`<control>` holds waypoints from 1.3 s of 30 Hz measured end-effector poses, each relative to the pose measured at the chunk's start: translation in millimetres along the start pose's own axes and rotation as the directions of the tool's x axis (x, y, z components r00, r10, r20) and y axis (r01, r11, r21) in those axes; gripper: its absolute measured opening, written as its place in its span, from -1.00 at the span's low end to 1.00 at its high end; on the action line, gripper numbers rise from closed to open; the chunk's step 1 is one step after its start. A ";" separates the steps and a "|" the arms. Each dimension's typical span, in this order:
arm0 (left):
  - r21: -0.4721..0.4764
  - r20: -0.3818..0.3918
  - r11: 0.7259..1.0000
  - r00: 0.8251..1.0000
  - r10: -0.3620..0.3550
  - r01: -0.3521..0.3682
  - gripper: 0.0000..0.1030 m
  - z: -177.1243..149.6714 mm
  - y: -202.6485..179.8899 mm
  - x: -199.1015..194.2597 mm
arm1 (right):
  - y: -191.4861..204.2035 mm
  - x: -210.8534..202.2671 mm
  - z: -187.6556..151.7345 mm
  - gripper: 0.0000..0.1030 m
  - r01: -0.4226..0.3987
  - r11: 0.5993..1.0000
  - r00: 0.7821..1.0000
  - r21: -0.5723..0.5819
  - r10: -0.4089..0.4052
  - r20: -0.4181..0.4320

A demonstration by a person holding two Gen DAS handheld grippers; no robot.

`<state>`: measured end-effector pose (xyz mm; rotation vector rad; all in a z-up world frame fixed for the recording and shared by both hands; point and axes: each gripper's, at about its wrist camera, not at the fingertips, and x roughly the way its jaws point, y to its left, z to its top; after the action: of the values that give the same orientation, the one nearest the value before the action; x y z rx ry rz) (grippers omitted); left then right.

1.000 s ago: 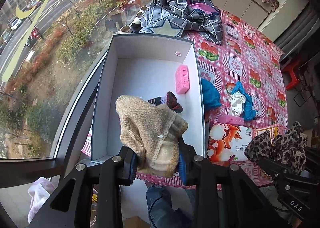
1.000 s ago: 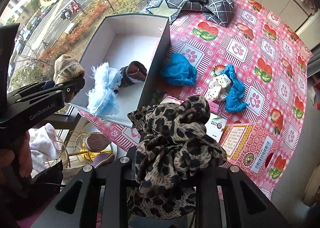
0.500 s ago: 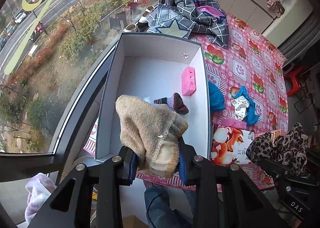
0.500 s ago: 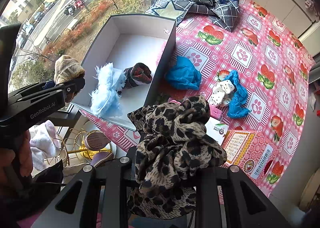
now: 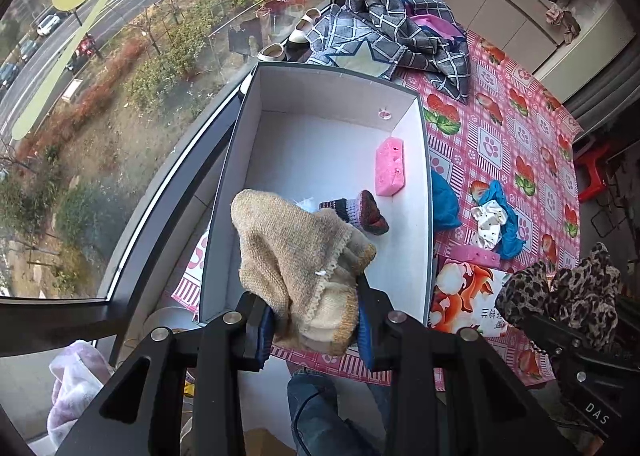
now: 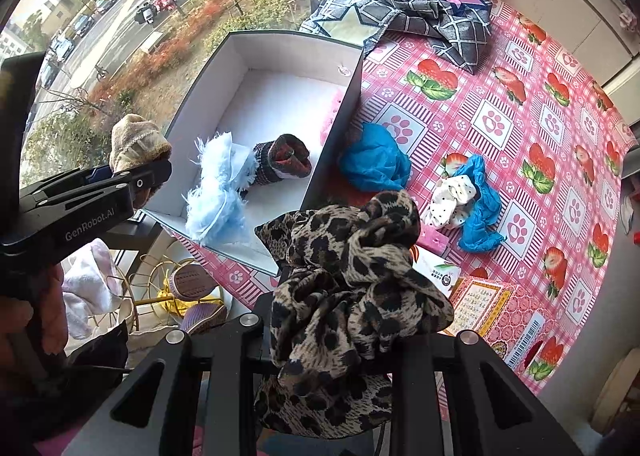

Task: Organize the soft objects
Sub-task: 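Open both tools to drop the sock and scrunchie into the box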

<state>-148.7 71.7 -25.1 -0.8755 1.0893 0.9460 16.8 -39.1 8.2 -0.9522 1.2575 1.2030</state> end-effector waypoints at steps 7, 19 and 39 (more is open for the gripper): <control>-0.016 -0.009 1.000 1.000 0.002 -0.002 -0.31 3.9 2.2 3.2 | 1.8 1.7 7.1 -0.48 -0.005 1.000 1.000 -0.023 0.005 -0.003; -0.034 -0.045 0.999 0.999 0.021 -0.023 -0.31 10.8 7.2 15.4 | 9.4 5.1 31.3 -0.48 -0.041 0.998 0.999 -0.045 0.041 0.003; -0.008 -0.106 0.997 0.991 0.076 -0.077 -0.27 14.0 3.7 37.8 | 32.6 41.5 75.8 -0.48 -0.142 0.990 0.987 -0.016 0.140 -0.073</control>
<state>-140.8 92.8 -58.8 -0.9073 1.2162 0.9796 -5.4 45.7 -20.9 -0.9415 1.3906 1.3039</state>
